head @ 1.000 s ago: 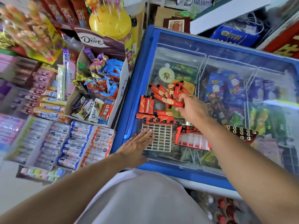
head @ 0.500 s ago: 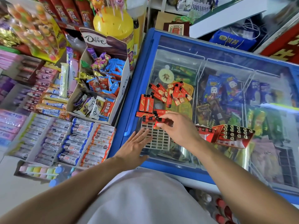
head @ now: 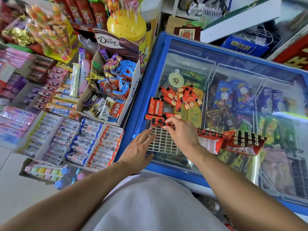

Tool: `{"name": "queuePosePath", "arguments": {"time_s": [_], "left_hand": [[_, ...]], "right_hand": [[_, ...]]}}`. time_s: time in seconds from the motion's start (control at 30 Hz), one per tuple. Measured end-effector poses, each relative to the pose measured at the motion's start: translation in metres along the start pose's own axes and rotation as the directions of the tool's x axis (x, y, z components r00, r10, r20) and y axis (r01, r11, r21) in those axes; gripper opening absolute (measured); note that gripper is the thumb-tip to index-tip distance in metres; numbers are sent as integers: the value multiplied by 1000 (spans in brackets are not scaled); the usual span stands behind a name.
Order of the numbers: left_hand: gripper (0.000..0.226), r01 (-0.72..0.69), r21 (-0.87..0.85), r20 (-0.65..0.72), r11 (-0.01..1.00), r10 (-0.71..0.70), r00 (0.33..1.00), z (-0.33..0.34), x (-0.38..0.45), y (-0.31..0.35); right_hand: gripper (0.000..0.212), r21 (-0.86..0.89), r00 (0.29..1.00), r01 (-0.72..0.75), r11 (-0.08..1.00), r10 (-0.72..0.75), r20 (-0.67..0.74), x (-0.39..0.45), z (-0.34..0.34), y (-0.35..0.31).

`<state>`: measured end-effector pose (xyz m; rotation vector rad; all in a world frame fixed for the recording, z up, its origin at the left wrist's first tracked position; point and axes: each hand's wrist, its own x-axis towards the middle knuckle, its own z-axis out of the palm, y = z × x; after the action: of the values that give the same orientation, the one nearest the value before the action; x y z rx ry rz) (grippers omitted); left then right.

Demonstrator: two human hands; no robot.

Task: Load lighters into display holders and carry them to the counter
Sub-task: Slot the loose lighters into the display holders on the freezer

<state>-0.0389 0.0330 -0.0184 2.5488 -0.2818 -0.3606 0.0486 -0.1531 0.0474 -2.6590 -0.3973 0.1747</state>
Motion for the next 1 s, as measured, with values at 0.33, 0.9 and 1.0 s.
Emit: {"name": "queuePosePath", "arguments": {"time_s": [0.33, 0.9, 1.0], "left_hand": [[80, -21, -57, -65, 998, 18, 998, -4, -2, -1], [104, -30, 409, 23, 912, 23, 999, -13, 26, 24], [106, -9, 412, 50, 911, -12, 999, -16, 28, 27]], "right_hand": [[21, -20, 997, -21, 1000, 20, -69, 2, 16, -8], [23, -239, 991, 7, 971, 25, 134, 66, -23, 19], [26, -319, 949, 82, 944, 24, 315, 86, -5, 19]]}}
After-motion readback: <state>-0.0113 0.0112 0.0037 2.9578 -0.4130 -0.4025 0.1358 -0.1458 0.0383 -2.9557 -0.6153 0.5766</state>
